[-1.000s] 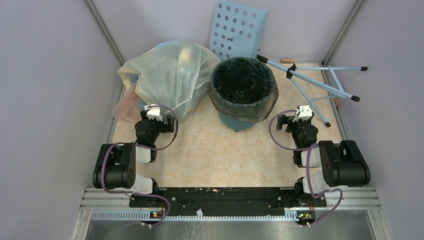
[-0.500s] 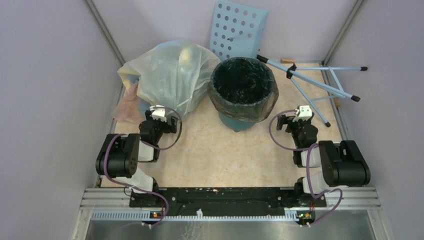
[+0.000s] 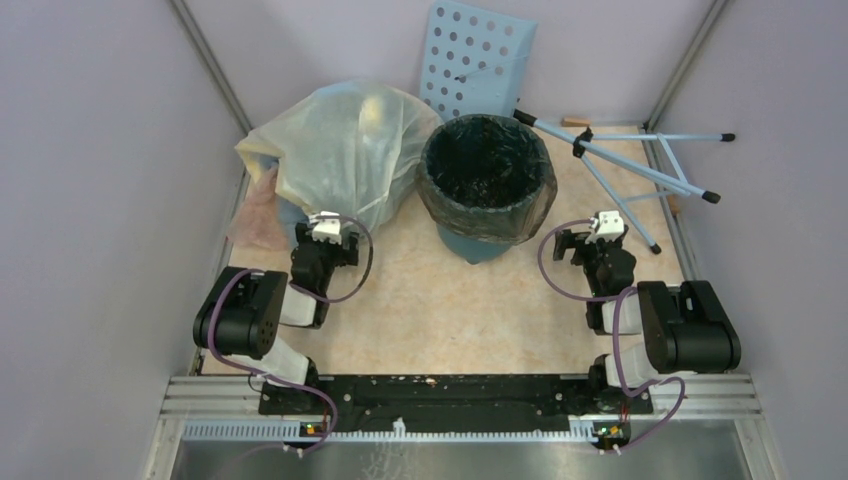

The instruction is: Put the trash bags into the trash bin

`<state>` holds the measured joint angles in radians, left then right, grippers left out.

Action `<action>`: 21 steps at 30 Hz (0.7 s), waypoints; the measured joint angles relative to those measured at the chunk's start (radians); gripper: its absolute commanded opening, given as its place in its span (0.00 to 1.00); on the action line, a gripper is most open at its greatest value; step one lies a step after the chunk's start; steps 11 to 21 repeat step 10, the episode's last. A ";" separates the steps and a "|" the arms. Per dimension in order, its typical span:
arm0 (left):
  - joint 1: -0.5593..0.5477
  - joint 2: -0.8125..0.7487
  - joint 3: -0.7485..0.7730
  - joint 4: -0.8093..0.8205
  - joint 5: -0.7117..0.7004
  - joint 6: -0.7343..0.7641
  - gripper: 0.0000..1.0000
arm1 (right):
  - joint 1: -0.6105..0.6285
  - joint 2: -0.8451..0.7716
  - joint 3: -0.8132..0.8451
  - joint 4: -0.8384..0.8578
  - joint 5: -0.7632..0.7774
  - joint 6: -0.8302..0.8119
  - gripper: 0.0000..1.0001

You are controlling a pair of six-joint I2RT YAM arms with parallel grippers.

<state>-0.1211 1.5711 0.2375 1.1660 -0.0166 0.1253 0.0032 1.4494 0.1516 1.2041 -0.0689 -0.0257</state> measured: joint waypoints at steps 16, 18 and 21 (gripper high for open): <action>0.007 0.000 0.000 -0.002 0.000 0.000 0.99 | 0.000 0.000 0.000 0.000 0.000 0.000 0.96; 0.007 0.000 0.000 -0.002 0.000 0.000 0.99 | 0.000 0.000 0.000 0.000 0.000 0.000 0.96; 0.007 0.000 0.000 -0.002 0.000 0.000 0.99 | 0.000 0.000 0.000 0.000 0.000 0.000 0.96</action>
